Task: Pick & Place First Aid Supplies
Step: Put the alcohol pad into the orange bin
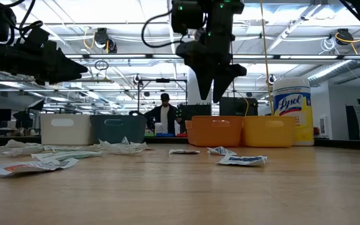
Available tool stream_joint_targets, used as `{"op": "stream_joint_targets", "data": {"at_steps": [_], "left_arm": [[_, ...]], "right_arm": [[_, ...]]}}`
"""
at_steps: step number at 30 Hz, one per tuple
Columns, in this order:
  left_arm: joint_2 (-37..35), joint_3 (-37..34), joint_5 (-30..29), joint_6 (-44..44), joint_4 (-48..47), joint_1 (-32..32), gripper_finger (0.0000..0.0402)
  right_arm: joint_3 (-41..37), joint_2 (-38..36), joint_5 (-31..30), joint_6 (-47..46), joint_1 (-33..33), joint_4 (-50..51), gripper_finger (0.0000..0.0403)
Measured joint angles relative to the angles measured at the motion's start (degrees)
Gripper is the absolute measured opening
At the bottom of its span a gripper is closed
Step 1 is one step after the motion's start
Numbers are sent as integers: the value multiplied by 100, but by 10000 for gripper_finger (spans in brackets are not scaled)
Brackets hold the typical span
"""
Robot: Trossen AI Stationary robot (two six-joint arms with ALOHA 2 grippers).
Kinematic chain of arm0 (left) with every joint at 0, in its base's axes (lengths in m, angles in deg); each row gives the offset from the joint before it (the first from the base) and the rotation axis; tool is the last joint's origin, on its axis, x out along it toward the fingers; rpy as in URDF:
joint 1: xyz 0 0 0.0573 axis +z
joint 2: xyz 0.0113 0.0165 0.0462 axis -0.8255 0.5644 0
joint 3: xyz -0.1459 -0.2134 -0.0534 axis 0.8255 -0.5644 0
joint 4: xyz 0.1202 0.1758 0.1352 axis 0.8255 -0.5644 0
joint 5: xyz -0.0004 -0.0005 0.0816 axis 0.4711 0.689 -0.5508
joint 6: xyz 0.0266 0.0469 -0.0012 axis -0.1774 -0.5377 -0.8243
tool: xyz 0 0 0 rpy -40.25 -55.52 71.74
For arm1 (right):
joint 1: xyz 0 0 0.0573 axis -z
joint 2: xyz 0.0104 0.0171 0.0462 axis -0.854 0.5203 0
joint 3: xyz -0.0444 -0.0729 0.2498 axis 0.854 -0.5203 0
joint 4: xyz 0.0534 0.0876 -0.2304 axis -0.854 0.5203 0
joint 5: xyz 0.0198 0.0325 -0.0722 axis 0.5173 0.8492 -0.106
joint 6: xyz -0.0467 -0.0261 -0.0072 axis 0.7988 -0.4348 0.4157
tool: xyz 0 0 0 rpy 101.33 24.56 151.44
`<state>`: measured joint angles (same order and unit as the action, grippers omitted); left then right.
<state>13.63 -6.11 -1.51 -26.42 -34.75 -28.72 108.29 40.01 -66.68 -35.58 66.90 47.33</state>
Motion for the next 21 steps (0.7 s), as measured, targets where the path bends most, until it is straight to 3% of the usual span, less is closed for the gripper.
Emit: {"op": "stream_joint_targets", "data": {"at_steps": [14,21], "left_arm": [[2,0,1,2,0,0,296],[0,0,0,1,0,0,296]], "right_arm": [[-3,0,-4,-733,-974,0,179],[-442,11,-32,-854,-1174,-609,170]]}}
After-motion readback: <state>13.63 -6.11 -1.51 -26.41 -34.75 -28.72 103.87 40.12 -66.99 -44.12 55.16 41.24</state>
